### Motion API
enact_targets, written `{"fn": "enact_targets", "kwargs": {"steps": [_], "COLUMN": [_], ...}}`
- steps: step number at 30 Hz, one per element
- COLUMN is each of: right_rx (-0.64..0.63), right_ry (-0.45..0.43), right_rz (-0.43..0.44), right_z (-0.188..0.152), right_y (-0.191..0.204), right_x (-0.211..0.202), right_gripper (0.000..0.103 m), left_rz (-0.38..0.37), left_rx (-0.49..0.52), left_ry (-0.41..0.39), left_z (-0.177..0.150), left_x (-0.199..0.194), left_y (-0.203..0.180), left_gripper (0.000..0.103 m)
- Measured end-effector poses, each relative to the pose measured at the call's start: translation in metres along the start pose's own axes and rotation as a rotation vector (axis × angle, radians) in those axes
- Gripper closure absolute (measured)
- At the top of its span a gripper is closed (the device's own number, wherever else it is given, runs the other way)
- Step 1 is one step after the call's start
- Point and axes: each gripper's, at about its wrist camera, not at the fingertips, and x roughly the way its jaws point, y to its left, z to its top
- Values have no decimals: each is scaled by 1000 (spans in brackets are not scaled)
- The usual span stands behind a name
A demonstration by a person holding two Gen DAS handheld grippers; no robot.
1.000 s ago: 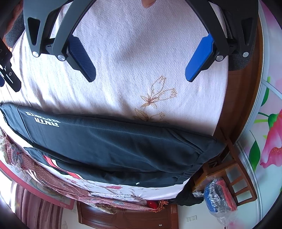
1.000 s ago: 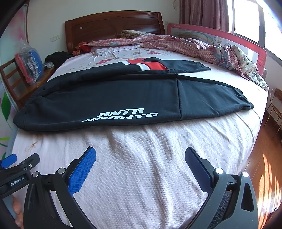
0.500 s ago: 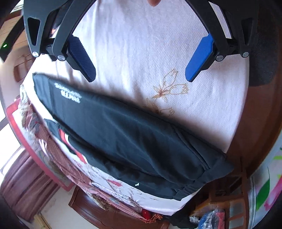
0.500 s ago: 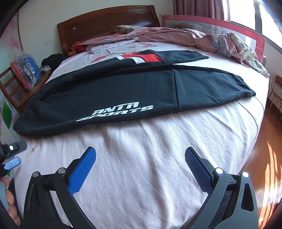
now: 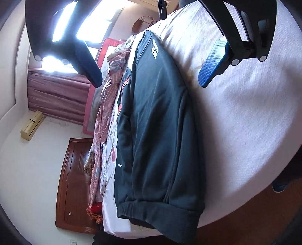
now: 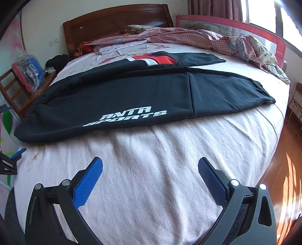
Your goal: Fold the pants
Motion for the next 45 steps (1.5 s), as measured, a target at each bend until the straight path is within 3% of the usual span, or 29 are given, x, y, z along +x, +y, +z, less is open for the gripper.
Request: {"fn": "enact_targets", "kwargs": {"steps": [13,18,19,20,21,23,25,31,37,39,42,45], "right_rx": [-18,-9,2,17,37,87,161,548,1008,1054,1066,1065], "right_ry": [19,33,39,47,55,68,86,178,189,182,180,189], "right_rz": [4,7,10,15,18,30,79,357,665,683,671,662], "right_z": [-1,-1,0,0,1,2,5,14,17,25,33,38], "right_y": [4,3,0,-2,-6,-15,-28,-97,-164,-170,-168,-161], "right_x": [2,5,6,7,8,9,11,24,53,60,71,84], "right_gripper": [3,3,3,3,3,3,3,3,3,3,11,25], "left_rz": [14,30,52,90,127,157,114,12,-80,-82,-82,-75], "left_rx": [-45,-8,3,14,27,23,-21,-61,-22,-4,3,1], "left_ry": [-78,-108,-115,-111,-97,-72,-65,-48,-5,-4,-1,-2], "left_z": [35,37,35,34,34,39,44,45,42,42,43,44], "left_x": [4,8,8,8,9,12,11,0,-8,-9,-8,-7], "left_y": [-9,-14,-15,-15,-13,-4,9,7,-14,-21,-24,-22], "left_gripper": [2,5,11,37,69,94,94,95,95,95,95,96]}}
